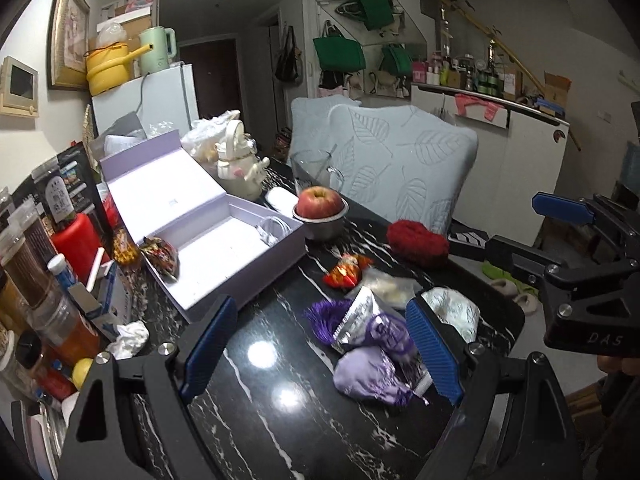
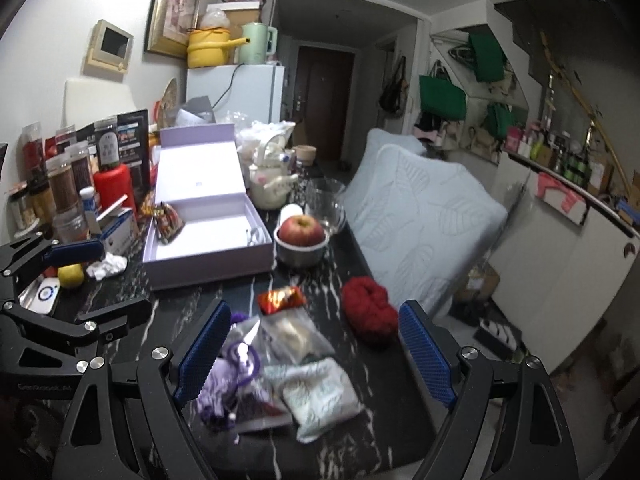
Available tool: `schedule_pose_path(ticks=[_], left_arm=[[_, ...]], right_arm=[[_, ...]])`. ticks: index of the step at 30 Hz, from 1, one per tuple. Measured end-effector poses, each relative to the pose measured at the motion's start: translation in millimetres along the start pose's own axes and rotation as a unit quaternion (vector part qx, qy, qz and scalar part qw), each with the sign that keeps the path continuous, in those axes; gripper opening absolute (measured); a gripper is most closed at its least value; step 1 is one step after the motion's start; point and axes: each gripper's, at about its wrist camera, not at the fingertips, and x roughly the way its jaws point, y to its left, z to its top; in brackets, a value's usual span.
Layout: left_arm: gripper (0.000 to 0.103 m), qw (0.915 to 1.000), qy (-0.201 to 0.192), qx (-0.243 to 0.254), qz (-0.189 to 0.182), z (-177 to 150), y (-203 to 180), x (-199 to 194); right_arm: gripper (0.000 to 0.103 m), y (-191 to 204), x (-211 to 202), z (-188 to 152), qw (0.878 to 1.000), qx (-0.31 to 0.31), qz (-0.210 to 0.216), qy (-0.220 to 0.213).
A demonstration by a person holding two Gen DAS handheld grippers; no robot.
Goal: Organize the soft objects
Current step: 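Withdraw the left tool from the box back over the table, then grasp the purple satin pouch with the left tool while the right tool grasps the white snack bag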
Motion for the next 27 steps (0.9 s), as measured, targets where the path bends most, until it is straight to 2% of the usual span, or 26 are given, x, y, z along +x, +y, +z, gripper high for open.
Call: schedule_pose_path(ticks=[5, 19, 27], left_arm=[[0.087, 0.9997, 0.019, 0.001, -0.017, -15, -7, 8], [0.087, 0.9944, 0.092, -0.012, -0.051, -51, -8, 62], [0.087, 0.9919, 0.112, -0.003, -0.060, -66, -16, 85]], right_arm=[[0.087, -2, 4, -20, 1.000, 0.009, -0.005, 0.017], [0.087, -16, 33, -70, 0.997, 0.056, -0.007, 0.057], [0.087, -24, 49, -88, 0.995, 0.075, -0.001, 0.073]])
